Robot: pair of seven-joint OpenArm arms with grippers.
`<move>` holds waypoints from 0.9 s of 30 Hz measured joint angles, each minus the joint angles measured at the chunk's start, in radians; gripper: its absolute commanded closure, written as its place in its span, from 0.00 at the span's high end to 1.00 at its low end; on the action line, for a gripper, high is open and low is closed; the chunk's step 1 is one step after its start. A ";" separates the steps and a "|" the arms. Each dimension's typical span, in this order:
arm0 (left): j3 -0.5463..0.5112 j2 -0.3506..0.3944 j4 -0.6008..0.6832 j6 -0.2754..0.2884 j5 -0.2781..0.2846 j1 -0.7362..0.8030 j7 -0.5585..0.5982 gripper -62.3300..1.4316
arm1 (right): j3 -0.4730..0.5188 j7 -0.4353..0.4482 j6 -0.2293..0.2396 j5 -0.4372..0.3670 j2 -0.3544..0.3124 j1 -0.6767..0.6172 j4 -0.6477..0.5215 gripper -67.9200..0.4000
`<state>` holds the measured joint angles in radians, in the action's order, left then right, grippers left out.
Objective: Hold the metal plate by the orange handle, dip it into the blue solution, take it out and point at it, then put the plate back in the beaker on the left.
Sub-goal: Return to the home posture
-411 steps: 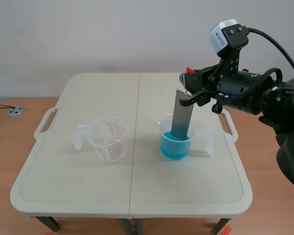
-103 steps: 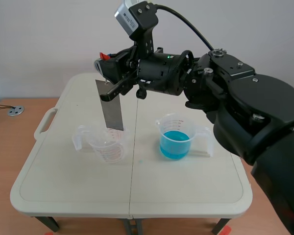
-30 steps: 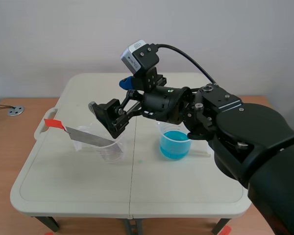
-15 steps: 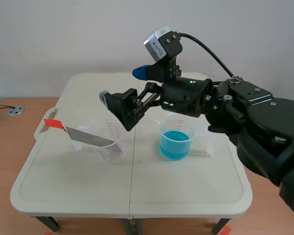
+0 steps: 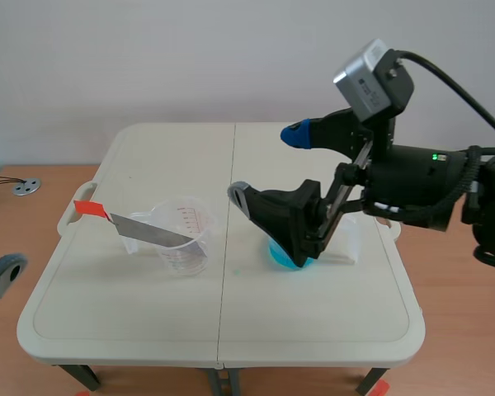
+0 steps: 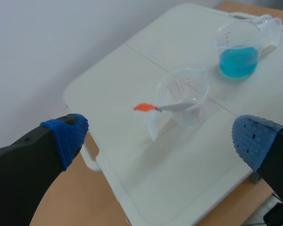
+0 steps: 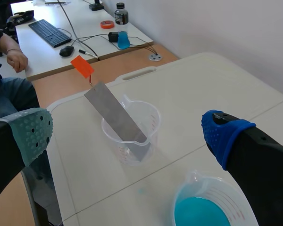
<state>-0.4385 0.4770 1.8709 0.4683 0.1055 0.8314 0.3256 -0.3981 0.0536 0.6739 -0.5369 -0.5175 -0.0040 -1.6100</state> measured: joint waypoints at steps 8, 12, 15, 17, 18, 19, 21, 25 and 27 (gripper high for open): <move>0.116 0.094 0.040 0.000 0.081 -0.121 -0.116 1.00 | 0.199 -0.015 0.017 -0.003 -0.064 -0.219 -0.157 0.98; 0.190 0.094 0.040 0.000 0.080 -0.178 -0.154 1.00 | 0.284 -0.016 0.034 -0.003 -0.072 -0.324 -0.204 0.98; 0.251 0.093 0.040 0.000 0.080 -0.208 -0.174 1.00 | 0.345 -0.018 0.034 -0.005 -0.072 -0.385 -0.220 0.98; 0.289 0.093 0.040 0.000 0.079 -0.224 -0.180 1.00 | 0.376 -0.018 0.045 -0.015 -0.072 -0.415 -0.225 0.98; 0.305 0.093 0.040 -0.001 0.079 -0.231 -0.180 1.00 | 0.389 -0.018 0.052 -0.020 -0.072 -0.429 -0.226 0.98; 0.322 0.093 0.040 -0.005 0.079 -0.238 -0.180 1.00 | 0.401 -0.018 0.061 -0.031 -0.072 -0.442 -0.226 0.98; 0.352 0.094 0.040 -0.011 0.080 -0.253 -0.179 1.00 | 0.415 -0.018 0.060 -0.033 -0.072 -0.464 -0.230 0.98; 0.410 0.117 0.040 -0.083 0.080 -0.261 -0.179 1.00 | 0.425 -0.019 0.060 -0.033 -0.071 -0.482 -0.238 0.98; 0.429 0.123 0.040 -0.131 0.080 -0.264 -0.181 1.00 | 0.429 -0.023 0.061 -0.033 -0.070 -0.481 -0.239 0.98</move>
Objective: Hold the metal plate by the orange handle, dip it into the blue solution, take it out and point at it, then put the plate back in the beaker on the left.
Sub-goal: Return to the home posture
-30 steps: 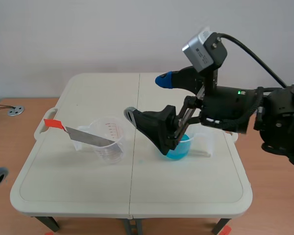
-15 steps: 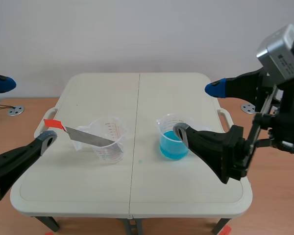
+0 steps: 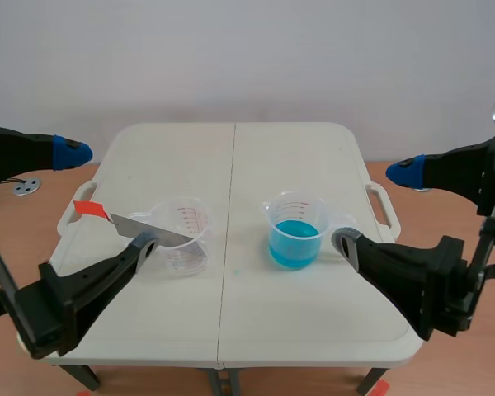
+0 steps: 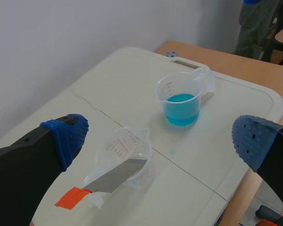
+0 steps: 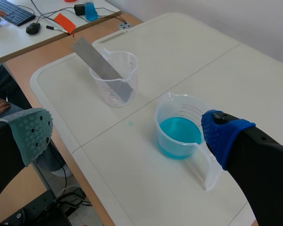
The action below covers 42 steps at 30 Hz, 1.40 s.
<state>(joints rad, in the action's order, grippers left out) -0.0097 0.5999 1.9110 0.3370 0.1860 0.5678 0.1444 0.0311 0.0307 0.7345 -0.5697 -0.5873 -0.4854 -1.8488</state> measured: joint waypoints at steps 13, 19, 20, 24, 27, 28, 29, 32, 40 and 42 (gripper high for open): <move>0.008 0.002 0.000 -0.022 0.051 -0.003 -0.021 1.00 | 0.001 -0.037 0.000 0.000 0.000 0.005 0.000 0.98; 0.008 0.002 0.000 -0.022 0.051 -0.002 -0.080 1.00 | 0.001 -0.057 0.000 0.000 0.000 0.005 0.000 0.98; 0.008 0.002 0.000 -0.022 0.051 -0.003 -0.082 1.00 | 0.001 -0.059 0.000 0.000 0.000 0.005 0.000 0.98; 0.008 0.002 0.000 -0.022 0.051 -0.003 -0.082 1.00 | 0.001 -0.059 0.000 0.000 0.000 0.005 0.000 0.98; 0.008 0.002 0.000 -0.022 0.051 -0.003 -0.082 1.00 | 0.001 -0.059 0.000 0.000 0.000 0.005 0.000 0.98; 0.008 0.002 0.000 -0.022 0.051 -0.003 -0.082 1.00 | 0.001 -0.059 0.000 0.000 0.000 0.005 0.000 0.98; 0.008 0.002 0.000 -0.022 0.051 -0.003 -0.082 1.00 | 0.001 -0.060 0.000 0.000 0.000 0.005 0.000 0.98; 0.008 0.002 0.000 -0.022 0.051 -0.003 -0.082 1.00 | 0.001 -0.063 0.000 0.000 0.000 0.005 0.000 0.98; 0.008 0.002 0.000 -0.022 0.051 -0.003 -0.081 1.00 | 0.001 -0.063 0.000 0.000 0.000 0.005 0.000 0.98; 0.008 0.002 0.000 -0.022 0.051 -0.003 -0.081 1.00 | 0.001 -0.063 0.000 0.000 0.000 0.005 0.000 0.98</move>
